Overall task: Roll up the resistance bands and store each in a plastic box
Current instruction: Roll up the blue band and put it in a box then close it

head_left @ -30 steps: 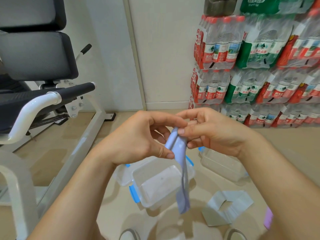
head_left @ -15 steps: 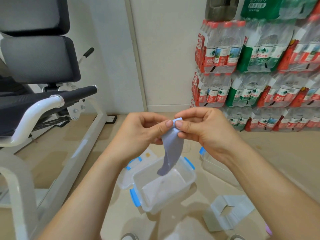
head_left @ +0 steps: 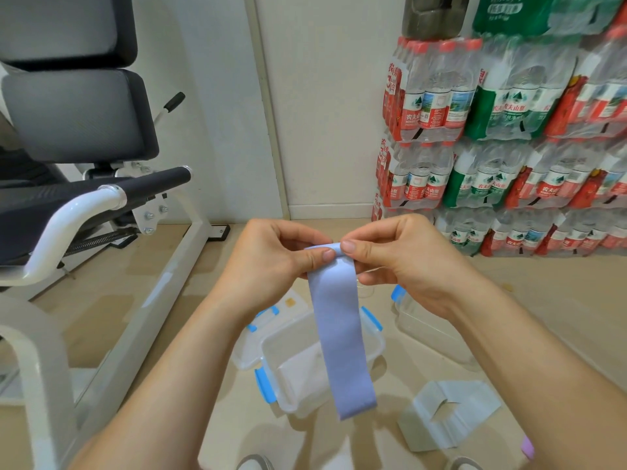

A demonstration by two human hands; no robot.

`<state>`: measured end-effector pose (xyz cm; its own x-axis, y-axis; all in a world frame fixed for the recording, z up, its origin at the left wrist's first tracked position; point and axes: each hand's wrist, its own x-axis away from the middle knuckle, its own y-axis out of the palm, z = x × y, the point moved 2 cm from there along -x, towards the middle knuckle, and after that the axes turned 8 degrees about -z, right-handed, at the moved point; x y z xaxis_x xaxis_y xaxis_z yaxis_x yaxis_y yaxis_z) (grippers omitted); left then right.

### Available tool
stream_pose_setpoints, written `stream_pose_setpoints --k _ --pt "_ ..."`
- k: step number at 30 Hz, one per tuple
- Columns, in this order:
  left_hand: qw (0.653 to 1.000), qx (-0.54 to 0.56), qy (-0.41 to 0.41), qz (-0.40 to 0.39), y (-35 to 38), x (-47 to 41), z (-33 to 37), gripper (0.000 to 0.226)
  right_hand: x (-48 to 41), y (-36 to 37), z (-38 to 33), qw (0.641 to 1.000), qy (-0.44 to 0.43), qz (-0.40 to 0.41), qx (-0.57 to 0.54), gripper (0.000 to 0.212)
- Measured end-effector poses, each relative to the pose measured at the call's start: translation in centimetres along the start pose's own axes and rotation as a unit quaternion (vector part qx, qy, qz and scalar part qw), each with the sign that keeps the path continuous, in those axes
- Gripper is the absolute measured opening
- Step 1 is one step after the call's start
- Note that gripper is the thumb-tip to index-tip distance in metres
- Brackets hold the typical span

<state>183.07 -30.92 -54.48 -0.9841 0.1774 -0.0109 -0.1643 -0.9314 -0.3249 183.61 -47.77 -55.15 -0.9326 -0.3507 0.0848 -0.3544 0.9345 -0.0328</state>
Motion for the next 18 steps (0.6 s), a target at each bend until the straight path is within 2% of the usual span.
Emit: stream_pose_setpoints --k 7,11,18 --pt "0.998 -0.040 0.013 -0.053 -0.3 0.1 0.0 0.018 -0.3 0.2 0.4 1.000 -0.011 0.026 -0.007 0.007" --pt "0.995 -0.084 0.030 -0.036 -0.3 0.1 -0.1 0.019 -0.4 0.3 0.6 0.999 -0.017 0.029 0.039 0.005" --pt "0.998 -0.003 -0.026 -0.051 -1.3 0.2 -0.2 0.010 -0.3 0.0 0.3 0.996 -0.049 0.032 0.070 0.009"
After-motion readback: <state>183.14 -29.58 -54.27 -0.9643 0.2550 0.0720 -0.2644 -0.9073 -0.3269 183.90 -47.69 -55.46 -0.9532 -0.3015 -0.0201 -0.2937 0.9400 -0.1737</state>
